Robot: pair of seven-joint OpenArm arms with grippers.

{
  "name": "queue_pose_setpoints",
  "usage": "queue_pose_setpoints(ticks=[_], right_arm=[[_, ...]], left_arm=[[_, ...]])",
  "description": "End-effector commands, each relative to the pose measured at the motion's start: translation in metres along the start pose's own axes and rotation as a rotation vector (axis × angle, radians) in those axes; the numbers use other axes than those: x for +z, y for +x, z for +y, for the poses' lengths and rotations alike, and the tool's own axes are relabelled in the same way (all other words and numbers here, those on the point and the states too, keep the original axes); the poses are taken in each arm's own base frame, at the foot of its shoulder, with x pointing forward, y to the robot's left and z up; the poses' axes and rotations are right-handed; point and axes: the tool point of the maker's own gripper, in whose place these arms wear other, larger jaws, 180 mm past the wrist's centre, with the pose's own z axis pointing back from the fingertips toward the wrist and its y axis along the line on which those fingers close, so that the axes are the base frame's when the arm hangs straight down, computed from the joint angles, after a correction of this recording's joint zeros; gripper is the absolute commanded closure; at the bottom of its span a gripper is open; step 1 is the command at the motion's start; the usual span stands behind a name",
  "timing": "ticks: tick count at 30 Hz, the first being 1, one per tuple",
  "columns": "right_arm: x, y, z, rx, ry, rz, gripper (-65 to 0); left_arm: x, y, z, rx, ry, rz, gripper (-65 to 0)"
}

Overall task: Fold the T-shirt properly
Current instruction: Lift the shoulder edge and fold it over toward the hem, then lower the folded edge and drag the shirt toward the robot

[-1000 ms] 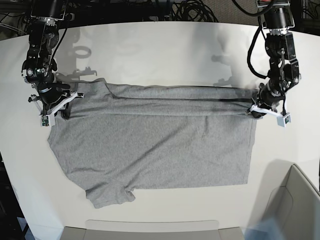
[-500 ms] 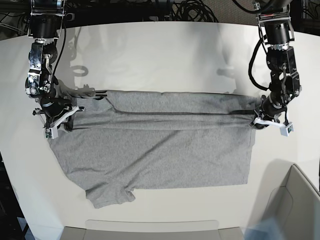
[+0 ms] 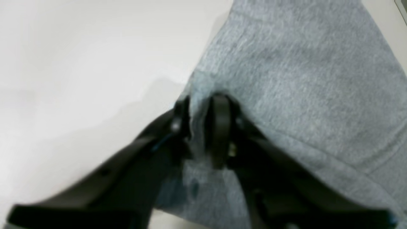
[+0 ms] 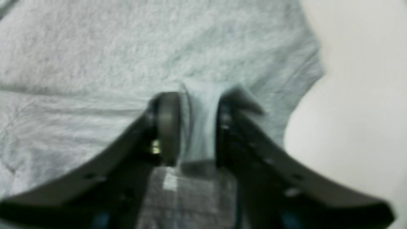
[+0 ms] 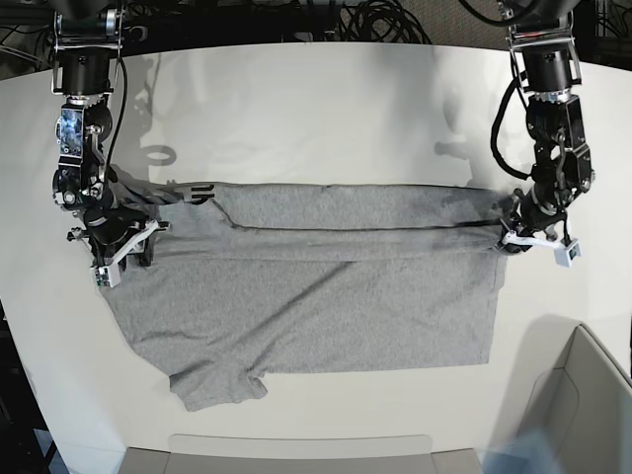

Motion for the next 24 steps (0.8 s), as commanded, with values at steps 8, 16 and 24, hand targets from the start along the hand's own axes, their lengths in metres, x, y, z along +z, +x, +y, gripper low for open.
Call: queue_pose_setpoints(ticks=[8,16,24], right_arm=[[0.034,0.064,-0.005,0.077,-0.018,-0.189,-27.9],[0.053,0.050,-0.027,0.041,-0.077,-0.183,-27.9],[0.077,-0.013,-0.039,-0.105,-0.067,-0.069,-27.9]], left_arm=[[0.029,0.043,-0.029,-0.075,-0.077,-0.149,-17.7],[0.031,0.026,-0.021,-0.090,-0.063,-0.116,-17.7],[0.053,-0.012,-0.010,-0.152,-0.058,-0.064,-18.0]])
